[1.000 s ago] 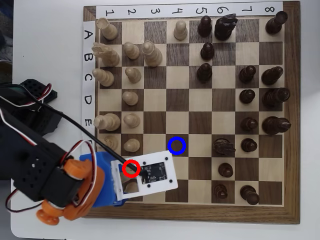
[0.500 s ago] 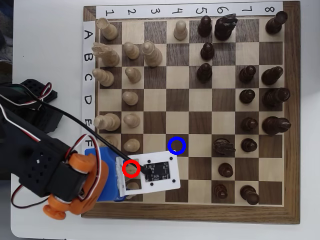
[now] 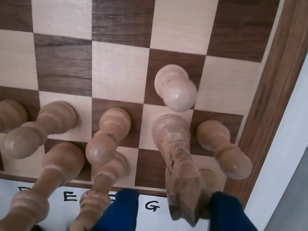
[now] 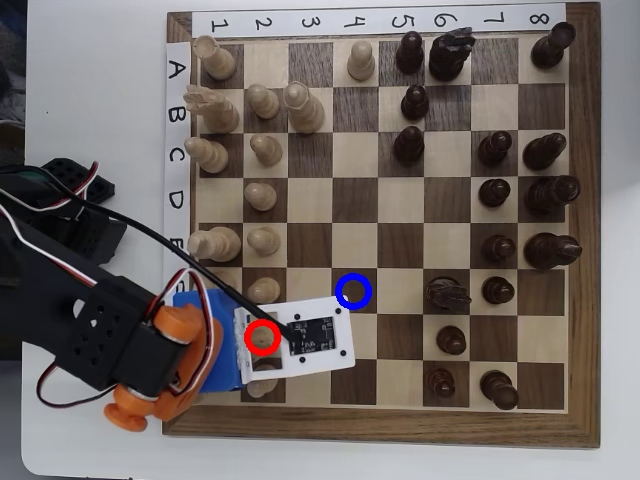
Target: Move the piece to destination
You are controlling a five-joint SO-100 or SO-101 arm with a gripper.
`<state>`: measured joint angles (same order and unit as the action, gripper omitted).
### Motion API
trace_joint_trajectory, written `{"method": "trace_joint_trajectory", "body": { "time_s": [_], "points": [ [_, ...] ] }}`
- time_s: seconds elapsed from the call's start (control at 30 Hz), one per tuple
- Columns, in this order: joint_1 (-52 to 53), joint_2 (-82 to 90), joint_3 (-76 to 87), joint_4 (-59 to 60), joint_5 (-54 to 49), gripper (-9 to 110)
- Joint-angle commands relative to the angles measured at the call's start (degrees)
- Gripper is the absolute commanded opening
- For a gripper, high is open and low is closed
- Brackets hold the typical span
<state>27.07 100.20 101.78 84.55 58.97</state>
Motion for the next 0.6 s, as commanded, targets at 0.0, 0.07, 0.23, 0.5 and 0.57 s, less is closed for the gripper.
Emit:
{"method": "trace_joint_trajectory", "body": {
  "time_s": [0.0, 0.07, 0.23, 0.5, 0.57],
  "points": [
    [0.0, 0.4, 0.4, -4.7, 0.5, 19],
    [0.3, 0.4, 0.8, -5.7, 0.4, 19],
    [0.7, 0.3, 1.3, -7.0, 0.0, 18],
    [1.2, -0.1, 1.7, -7.4, -0.5, 16],
    [1.3, -0.1, 1.8, -7.2, -0.5, 16]
  ]
}}
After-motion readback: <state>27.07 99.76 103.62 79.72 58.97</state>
